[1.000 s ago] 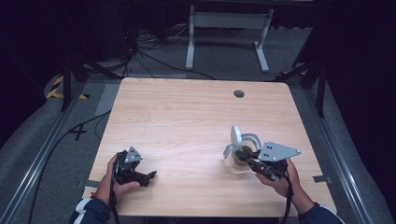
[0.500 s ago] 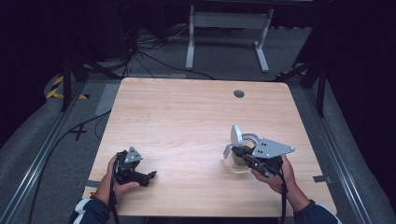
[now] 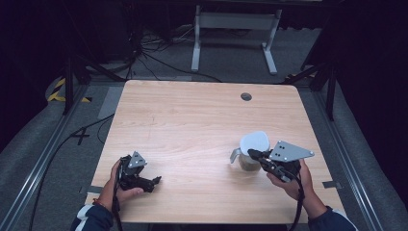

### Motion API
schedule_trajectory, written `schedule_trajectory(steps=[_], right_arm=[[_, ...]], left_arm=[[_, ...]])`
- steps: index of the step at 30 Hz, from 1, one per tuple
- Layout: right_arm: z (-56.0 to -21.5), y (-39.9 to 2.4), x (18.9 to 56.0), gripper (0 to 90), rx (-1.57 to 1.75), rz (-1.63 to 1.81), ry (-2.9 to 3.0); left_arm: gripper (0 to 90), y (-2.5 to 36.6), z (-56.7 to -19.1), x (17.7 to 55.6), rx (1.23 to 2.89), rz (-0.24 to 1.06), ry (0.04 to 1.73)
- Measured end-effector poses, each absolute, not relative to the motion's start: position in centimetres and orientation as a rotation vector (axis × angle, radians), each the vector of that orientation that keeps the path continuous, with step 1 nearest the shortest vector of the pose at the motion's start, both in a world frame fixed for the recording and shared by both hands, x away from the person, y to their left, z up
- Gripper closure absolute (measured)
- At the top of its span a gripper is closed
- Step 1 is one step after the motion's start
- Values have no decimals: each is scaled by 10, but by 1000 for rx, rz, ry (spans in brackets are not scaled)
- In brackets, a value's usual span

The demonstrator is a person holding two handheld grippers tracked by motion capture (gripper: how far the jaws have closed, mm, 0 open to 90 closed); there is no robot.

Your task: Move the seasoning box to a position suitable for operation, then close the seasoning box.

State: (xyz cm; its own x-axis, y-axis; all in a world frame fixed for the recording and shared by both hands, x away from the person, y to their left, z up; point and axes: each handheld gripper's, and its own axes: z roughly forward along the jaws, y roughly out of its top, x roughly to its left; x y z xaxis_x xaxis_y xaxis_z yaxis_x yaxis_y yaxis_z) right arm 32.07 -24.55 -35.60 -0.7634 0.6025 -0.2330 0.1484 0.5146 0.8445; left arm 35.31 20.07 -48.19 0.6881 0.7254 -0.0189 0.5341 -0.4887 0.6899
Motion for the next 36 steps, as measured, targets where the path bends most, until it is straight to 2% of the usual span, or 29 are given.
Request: schedule_trajectory(steps=[14, 36], right_arm=[[-357, -268, 322, 894, 643, 1173, 2241], [-355, -308, 302, 866, 653, 1120, 2258]], left_arm=[[20, 201, -482, 353, 2212, 359, 958], [23, 201, -482, 353, 2202, 362, 966]])
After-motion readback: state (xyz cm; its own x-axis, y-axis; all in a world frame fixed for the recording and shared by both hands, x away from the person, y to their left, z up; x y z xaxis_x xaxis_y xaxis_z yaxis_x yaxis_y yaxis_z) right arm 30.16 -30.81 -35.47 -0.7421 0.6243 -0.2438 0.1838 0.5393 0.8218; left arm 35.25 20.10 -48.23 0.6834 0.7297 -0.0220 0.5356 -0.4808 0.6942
